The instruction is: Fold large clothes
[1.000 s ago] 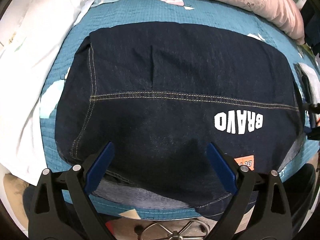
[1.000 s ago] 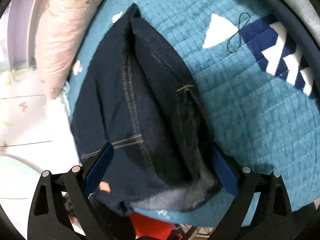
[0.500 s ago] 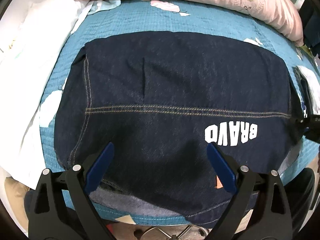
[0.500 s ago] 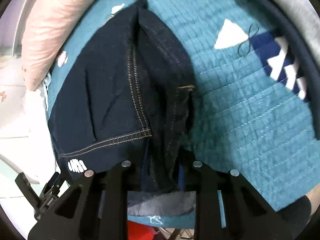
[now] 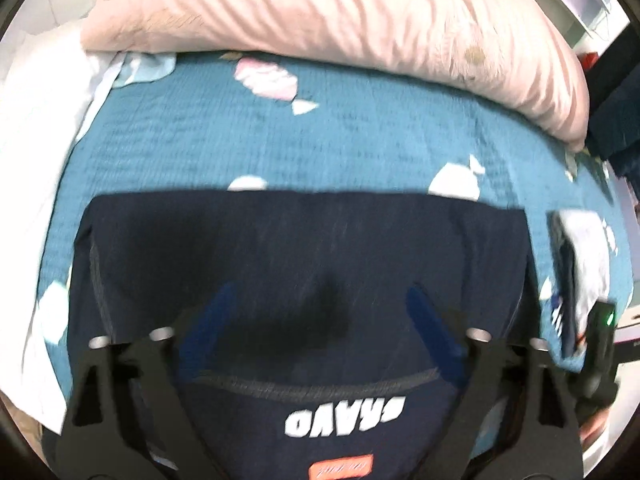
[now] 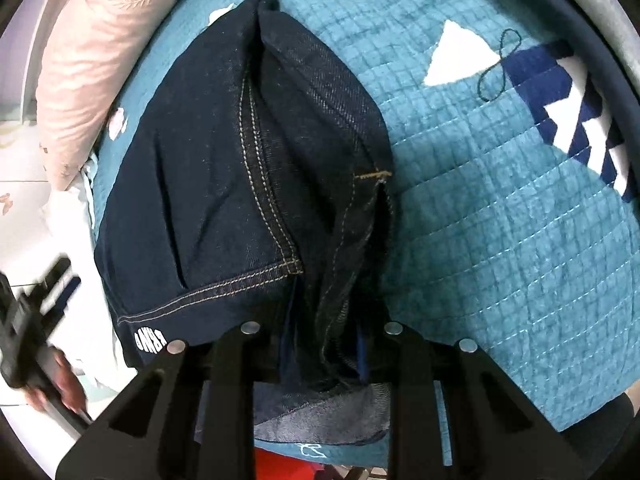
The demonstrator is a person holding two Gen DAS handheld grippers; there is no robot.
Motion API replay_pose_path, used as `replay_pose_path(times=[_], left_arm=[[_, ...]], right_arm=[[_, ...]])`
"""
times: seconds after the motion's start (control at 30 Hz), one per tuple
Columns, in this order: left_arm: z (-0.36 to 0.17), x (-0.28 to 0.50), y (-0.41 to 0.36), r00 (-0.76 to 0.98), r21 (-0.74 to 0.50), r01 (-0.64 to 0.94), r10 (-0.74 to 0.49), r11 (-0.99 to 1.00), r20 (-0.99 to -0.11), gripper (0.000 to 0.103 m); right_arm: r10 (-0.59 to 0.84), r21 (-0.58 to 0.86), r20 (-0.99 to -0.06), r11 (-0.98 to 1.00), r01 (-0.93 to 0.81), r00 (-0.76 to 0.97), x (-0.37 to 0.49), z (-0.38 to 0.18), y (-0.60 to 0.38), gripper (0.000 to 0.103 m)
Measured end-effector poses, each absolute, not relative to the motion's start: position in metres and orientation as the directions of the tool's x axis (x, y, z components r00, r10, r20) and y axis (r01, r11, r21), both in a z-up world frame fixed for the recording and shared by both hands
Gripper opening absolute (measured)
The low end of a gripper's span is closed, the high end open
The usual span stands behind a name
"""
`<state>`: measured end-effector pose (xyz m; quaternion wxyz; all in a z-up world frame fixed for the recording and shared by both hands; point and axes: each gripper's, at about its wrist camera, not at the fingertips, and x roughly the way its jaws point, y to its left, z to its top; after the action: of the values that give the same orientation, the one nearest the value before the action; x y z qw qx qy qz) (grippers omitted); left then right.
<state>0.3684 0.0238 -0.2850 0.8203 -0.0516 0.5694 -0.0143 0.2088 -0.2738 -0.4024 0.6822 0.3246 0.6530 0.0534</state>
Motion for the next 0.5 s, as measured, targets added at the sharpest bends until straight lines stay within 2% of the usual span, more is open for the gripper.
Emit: replay_pose_path(times=[0.1,0.27,0.47,0.5], left_arm=[[-0.286,0.392,0.022,0.319,-0.094,-0.063,-0.07,0.994,-0.945,0.072],[-0.292,0.416,0.018,0.293,-0.085,-0.067,-0.062,0.994,-0.954,0.031],[-0.305,0.43,0.015,0.264,-0.076,-0.093,-0.049,0.993,-0.963,0.004],[-0.31,0.432,0.014,0.256,-0.078,-0.09,-0.053,0.993,-0.965,0.003]], right_arm=[[0.49,0.5,-0.863,0.79,0.355,0.124,0.213,-0.403,-0.27,0.022],[0.458,0.465,-0.883,0.819,0.337,0.105,0.217,-0.403,-0.264,0.021],[0.457,0.457,-0.885,0.824,0.335,0.085,0.22,-0.404,-0.264,0.021],[0.46,0.459,-0.884,0.822,0.338,0.082,0.221,-0.404,-0.265,0.021]])
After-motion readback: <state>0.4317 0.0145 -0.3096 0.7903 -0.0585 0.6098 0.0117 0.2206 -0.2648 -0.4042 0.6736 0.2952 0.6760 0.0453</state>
